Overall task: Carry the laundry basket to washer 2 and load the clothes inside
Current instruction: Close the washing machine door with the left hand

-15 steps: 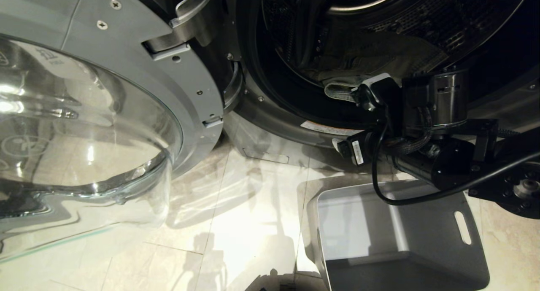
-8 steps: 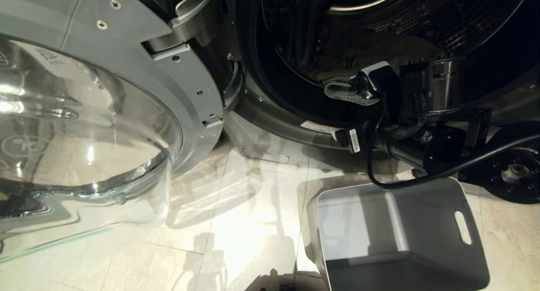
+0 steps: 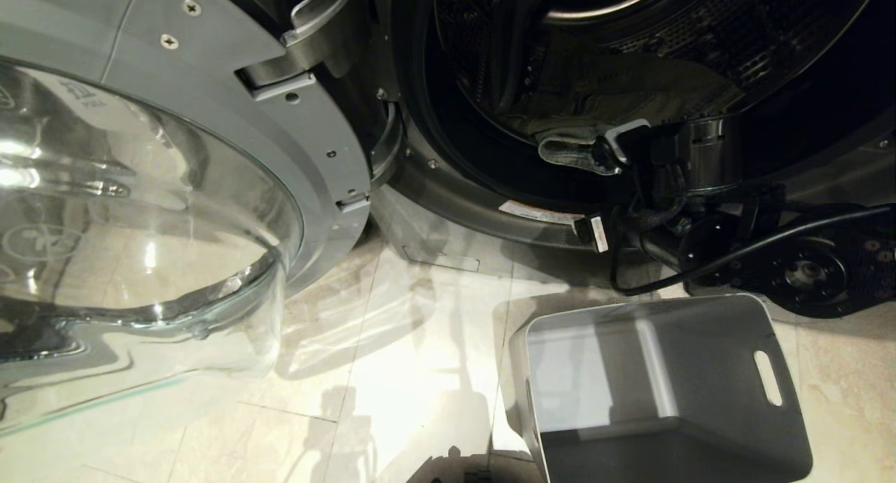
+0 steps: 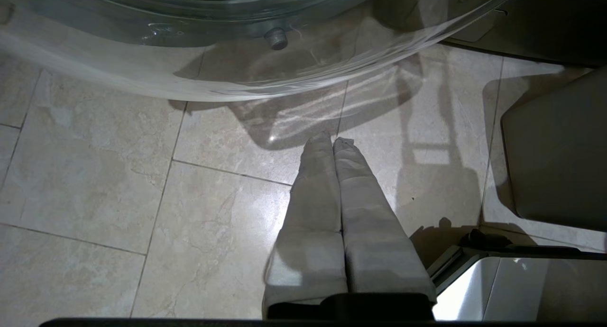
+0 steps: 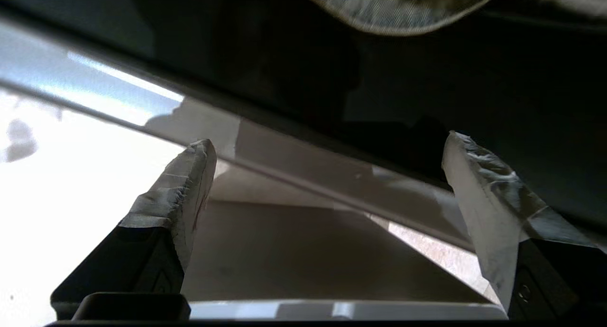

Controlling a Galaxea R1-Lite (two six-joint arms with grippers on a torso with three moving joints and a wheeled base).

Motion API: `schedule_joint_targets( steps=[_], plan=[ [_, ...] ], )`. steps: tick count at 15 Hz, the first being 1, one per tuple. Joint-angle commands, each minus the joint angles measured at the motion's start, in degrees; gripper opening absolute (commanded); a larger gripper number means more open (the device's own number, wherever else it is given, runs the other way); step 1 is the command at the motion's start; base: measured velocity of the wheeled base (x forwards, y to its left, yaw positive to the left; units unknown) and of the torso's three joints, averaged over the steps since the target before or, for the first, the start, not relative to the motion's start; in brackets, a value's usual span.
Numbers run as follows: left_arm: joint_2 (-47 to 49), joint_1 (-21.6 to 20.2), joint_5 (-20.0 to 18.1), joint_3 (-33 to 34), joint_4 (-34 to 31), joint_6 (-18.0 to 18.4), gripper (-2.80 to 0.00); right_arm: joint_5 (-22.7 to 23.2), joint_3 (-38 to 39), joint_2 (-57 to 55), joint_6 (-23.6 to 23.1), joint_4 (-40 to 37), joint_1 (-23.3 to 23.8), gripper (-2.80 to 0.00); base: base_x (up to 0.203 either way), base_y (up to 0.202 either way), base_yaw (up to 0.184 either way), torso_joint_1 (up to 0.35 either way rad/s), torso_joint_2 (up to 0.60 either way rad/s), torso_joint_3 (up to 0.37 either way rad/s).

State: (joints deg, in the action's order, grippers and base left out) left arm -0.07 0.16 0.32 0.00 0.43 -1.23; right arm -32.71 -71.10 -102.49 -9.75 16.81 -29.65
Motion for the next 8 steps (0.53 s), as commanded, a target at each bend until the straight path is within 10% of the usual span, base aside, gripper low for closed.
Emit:
schedule_joint_targets(
  steps=[1,5,6,8],
  plan=[
    [0.07,0.02,0.03,0.0,0.01,-0.07,-2.8,-0.16,-1.3,-0.79,-0.09,0.15,0.39,0.0,0.0,0.0,0.0,0.0,0.0,0.0],
    [0.07,0.02,0.03,0.0,0.01,0.0,-2.8,0.67,-4.57,0.35,0.1,-0.02,0.13,0.0,0.0,0.0,0.0,0.0,0.0,0.0],
    [0.07,0.02,0.03,0.0,0.01,0.0,-2.8,0.89,-4.49,0.45,0.17,0.06,-0.06,-2.8,0.0,0.0,0.0,0.0,0.0,0.0],
    [0.07,0.02,0.03,0.0,0.01,0.0,-2.8,0.94,-4.58,0.24,0.08,0.03,-0.14,-2.8,0.0,0.0,0.0,0.0,0.0,0.0]
  ],
)
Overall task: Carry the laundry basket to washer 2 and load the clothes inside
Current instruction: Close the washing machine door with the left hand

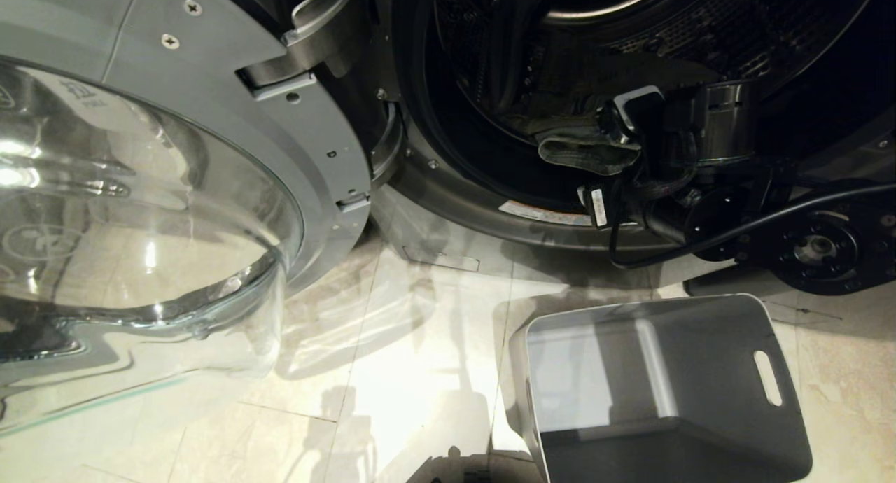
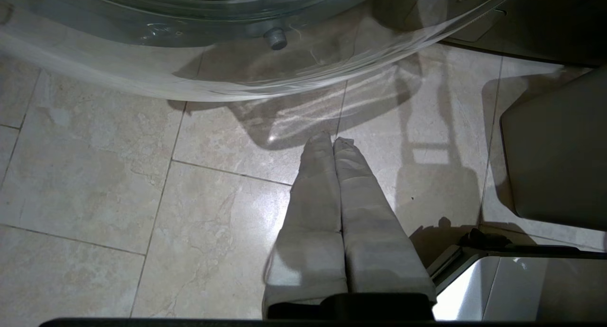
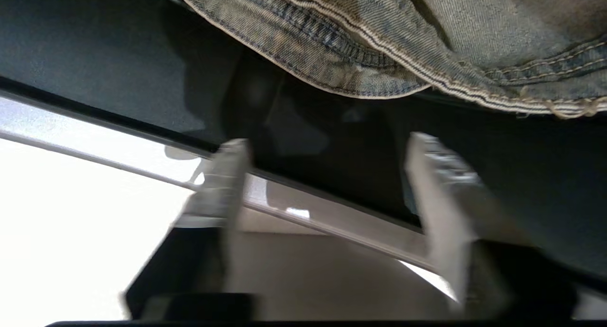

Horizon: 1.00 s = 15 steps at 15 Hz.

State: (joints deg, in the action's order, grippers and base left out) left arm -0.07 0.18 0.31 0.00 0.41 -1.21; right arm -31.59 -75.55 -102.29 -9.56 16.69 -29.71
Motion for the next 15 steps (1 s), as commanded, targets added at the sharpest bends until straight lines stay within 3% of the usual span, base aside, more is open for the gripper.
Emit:
schedule_joint_targets(
  steps=[1,11,15],
  plan=[
    [0.07,-0.01,0.04,0.0,0.02,-0.02,-2.8,-0.35,0.24,0.03,-0.11,0.02,-0.03,-2.8,0.0,0.0,0.0,0.0,0.0,0.0],
    [0.07,-0.01,0.04,0.0,0.02,-0.02,-2.8,-0.83,-3.75,-6.85,-0.12,3.8,0.99,-2.8,0.0,0.0,0.0,0.0,0.0,0.0],
    [0.07,-0.01,0.04,0.0,0.02,-0.02,-2.8,-2.71,-7.2,-9.9,-3.23,5.81,1.94,-2.8,0.0,0.0,0.0,0.0,0.0,0.0]
  ],
)
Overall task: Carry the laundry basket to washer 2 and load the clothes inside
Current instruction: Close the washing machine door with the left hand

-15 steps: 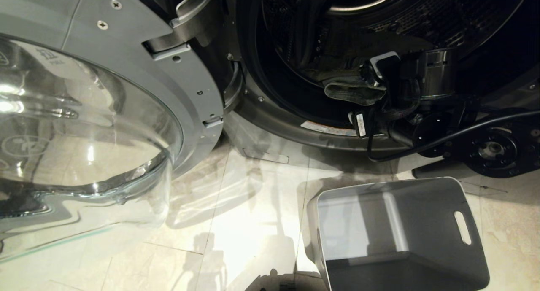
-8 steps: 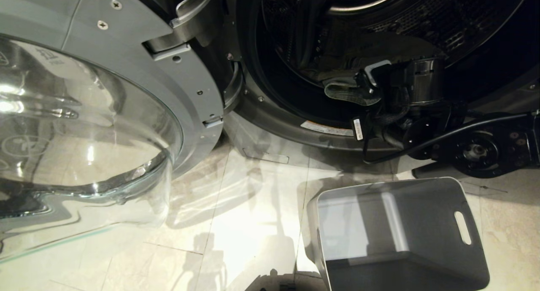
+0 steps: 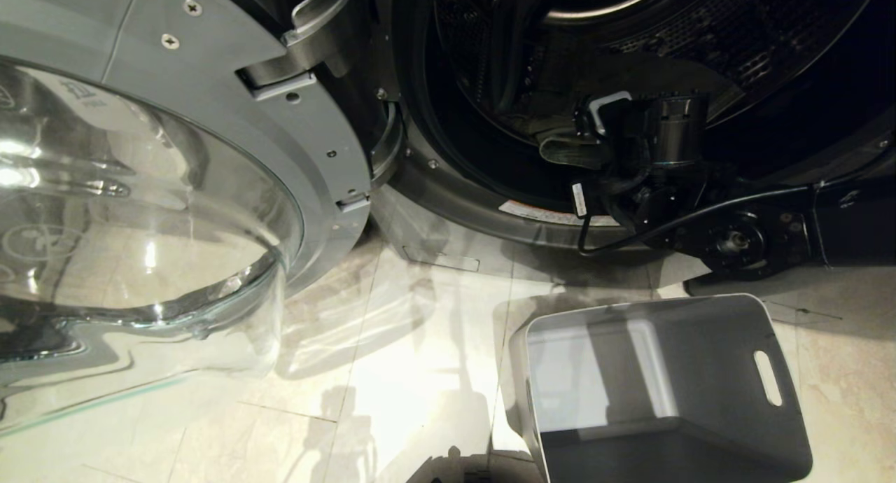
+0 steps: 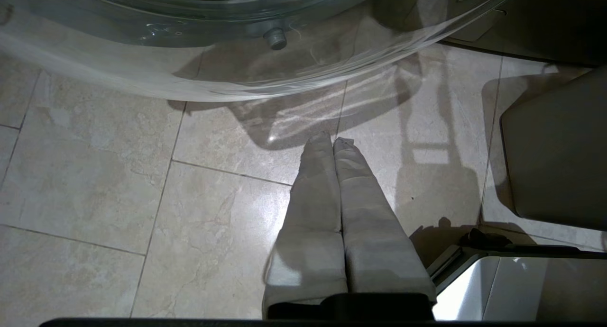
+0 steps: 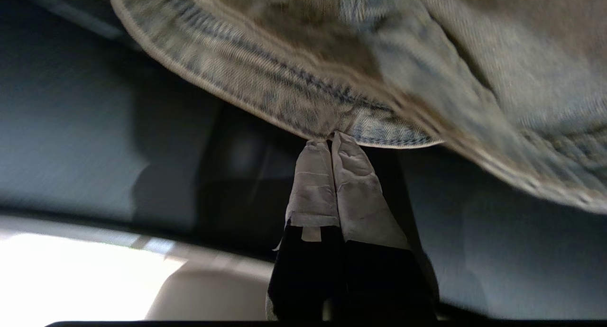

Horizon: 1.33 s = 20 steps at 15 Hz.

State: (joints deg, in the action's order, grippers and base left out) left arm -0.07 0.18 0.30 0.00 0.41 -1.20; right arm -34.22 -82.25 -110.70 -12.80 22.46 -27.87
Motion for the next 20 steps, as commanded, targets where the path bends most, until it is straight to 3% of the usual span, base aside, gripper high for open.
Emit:
schedule_joint_targets(
  steps=[1,4,10,15,20],
  plan=[
    [0.07,-0.01,0.05,0.0,-0.04,-0.03,-2.8,-1.25,-1.28,-2.56,-0.63,1.15,0.36,-2.8,0.0,0.0,0.0,0.0,0.0,0.0],
    [0.07,-0.01,0.05,0.0,-0.06,-0.11,-2.8,-1.82,-3.79,-5.35,-5.02,6.28,1.27,-2.8,0.0,0.0,0.0,0.0,0.0,0.0],
    [0.07,-0.01,0.05,0.0,0.02,-0.12,-2.8,-1.47,-8.11,-11.41,-13.87,24.52,2.15,-2.8,0.0,0.0,0.0,0.0,0.0,0.0],
    [0.07,-0.01,0.05,0.0,0.02,-0.11,-2.8,-0.21,-18.95,-14.08,-15.44,28.28,1.95,-2.8,0.0,0.0,0.0,0.0,0.0,0.0],
    [0.07,-0.01,0.05,0.0,0.02,-0.12,-2.8,3.09,-21.72,-12.86,-16.2,32.58,-1.2,-2.8,0.0,0.0,0.0,0.0,0.0,0.0]
  ],
)
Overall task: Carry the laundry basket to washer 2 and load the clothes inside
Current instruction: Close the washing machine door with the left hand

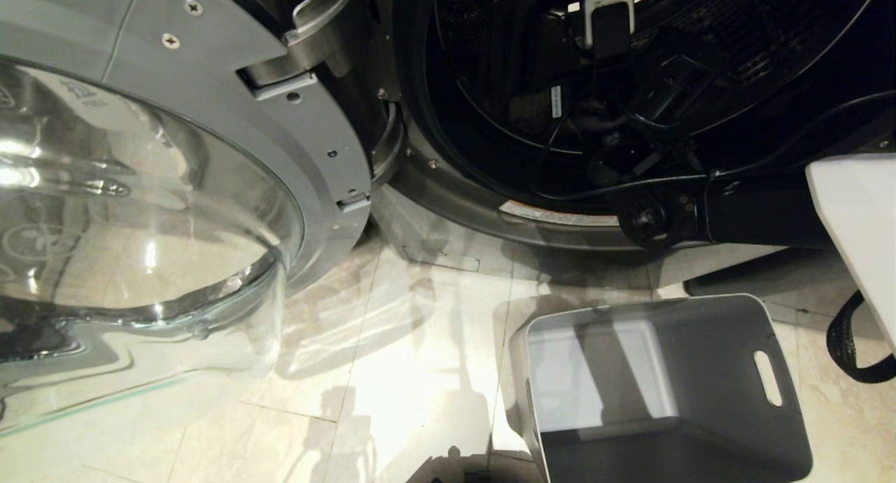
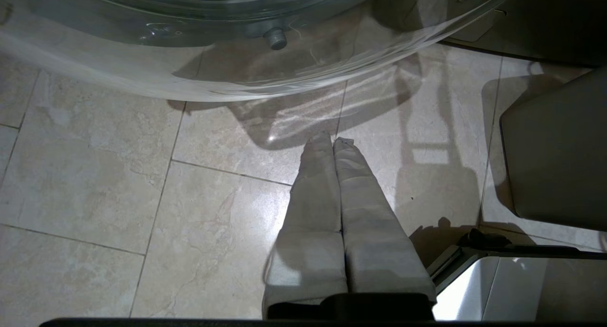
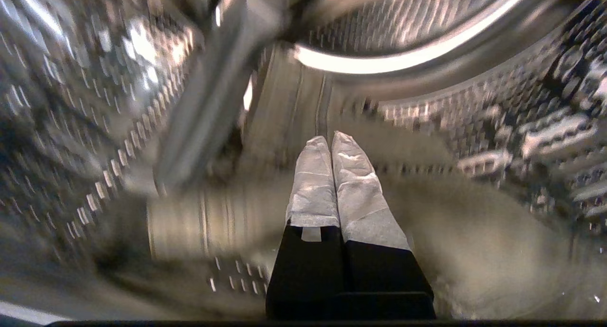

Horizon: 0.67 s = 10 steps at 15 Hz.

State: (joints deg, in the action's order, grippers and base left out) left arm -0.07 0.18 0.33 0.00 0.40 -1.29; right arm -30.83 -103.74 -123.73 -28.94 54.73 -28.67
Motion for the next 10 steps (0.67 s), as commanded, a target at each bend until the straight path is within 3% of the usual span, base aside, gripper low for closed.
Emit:
schedule_joint_targets(
  steps=[1,5,10],
  plan=[
    [0.07,-0.01,0.02,0.0,-0.05,-0.03,-2.8,0.33,0.18,0.9,-0.3,2.24,-1.02,-2.8,0.0,0.0,0.0,0.0,0.0,0.0],
    [0.07,-0.01,0.02,0.0,0.04,-0.03,-2.8,-0.34,7.66,8.36,-0.69,1.1,-4.67,-2.8,0.0,0.0,0.0,0.0,0.0,0.0],
    [0.07,-0.01,0.02,0.0,0.04,-0.11,-2.8,-4.06,33.63,23.41,0.61,-1.52,-10.14,-2.8,0.0,0.0,0.0,0.0,0.0,0.0]
  ],
)
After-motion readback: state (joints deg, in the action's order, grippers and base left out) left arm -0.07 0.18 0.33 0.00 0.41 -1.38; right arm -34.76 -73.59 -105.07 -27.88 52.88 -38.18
